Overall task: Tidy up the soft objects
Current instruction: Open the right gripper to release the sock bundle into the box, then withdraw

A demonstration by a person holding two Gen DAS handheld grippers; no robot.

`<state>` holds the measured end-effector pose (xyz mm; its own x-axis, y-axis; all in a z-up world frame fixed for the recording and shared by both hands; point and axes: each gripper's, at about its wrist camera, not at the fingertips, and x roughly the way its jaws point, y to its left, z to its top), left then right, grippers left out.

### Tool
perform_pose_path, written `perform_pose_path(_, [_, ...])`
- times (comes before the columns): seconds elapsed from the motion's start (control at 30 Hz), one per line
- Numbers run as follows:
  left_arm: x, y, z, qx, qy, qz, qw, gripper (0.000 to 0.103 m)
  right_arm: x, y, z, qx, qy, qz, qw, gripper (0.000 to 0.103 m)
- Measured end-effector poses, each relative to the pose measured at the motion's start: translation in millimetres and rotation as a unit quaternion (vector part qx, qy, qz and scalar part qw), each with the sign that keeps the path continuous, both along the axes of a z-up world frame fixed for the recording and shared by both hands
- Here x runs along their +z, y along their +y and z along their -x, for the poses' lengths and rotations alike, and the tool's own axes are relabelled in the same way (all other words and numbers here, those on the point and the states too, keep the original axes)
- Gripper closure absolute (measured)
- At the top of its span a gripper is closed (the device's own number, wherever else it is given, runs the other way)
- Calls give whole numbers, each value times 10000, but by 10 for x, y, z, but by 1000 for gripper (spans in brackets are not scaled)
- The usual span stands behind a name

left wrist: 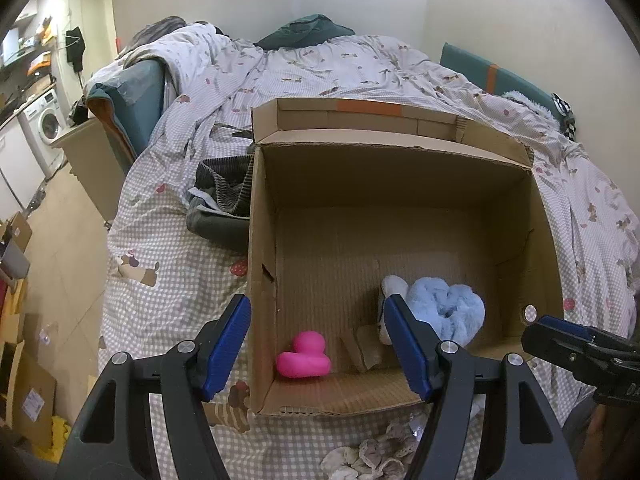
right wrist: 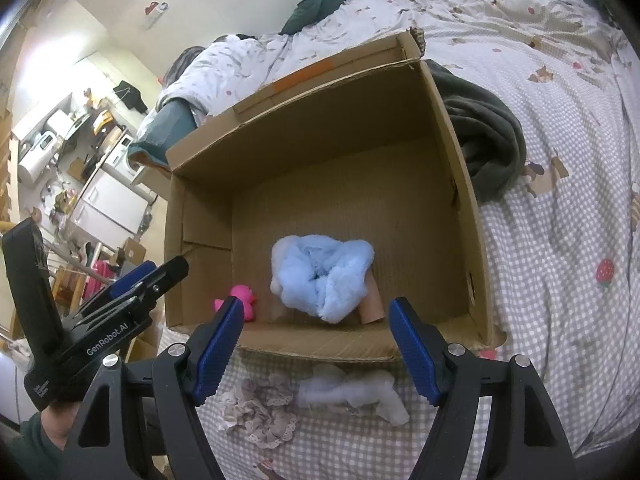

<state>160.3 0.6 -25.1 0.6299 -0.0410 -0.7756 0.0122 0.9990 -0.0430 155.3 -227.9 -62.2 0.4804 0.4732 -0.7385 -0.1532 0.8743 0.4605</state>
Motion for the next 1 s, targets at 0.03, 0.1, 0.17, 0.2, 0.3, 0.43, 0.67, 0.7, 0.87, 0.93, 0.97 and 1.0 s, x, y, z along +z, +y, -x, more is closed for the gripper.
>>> perform_pose_path(0.03, [-1, 5, 3, 0, -2, -1, 10000, 37, 1, 3, 0, 3, 0, -3, 10000, 24])
perform_pose_path(0.1, [-3, 8, 6, 1, 3, -4, 10000, 37, -1, 0, -12, 11, -1, -3, 10000, 24])
perform_pose_path(0.17, [-8, 17, 9, 11, 12, -22, 10000, 37, -2, 1, -11, 6, -2, -3, 10000, 24])
perform_pose_path(0.2, [-13, 23, 12, 17, 15, -29, 10000, 37, -2, 1, -11, 5, 0, -4, 10000, 24])
perform_pose_path(0.3, [-11, 50, 42, 94, 17, -74, 9999, 37, -3, 1, -12, 9, 11, 0, 10000, 24])
perform_pose_path(0.43, [101, 108, 114, 156, -169, -44, 9997, 37, 87, -36, 19, -59, -200, -36, 9998, 24])
perform_pose_path(0.67, [167, 216, 212, 333, -235, -42, 9992, 37, 121, -123, 24, -184, -230, -159, 9994, 24])
perform_pose_path(0.7, [166, 221, 220, 350, -221, -38, 9991, 37, 118, -128, 29, -186, -239, -134, 9994, 24])
perform_pose_path(0.87, [157, 251, 303, 439, -160, -10, 9989, 37, 92, -127, 72, -185, -237, -32, 9995, 24])
perform_pose_path(0.93, [166, 248, 334, 429, -152, -13, 9990, 37, 89, -136, 94, -198, -229, 32, 9995, 24])
perform_pose_path(0.97, [175, 250, 353, 430, -163, -24, 9989, 37, 91, -144, 110, -214, -228, 51, 9995, 24])
perform_pose_path(1.0, [182, 247, 367, 437, -173, -27, 9989, 37, 97, -155, 128, -226, -229, 75, 9995, 24])
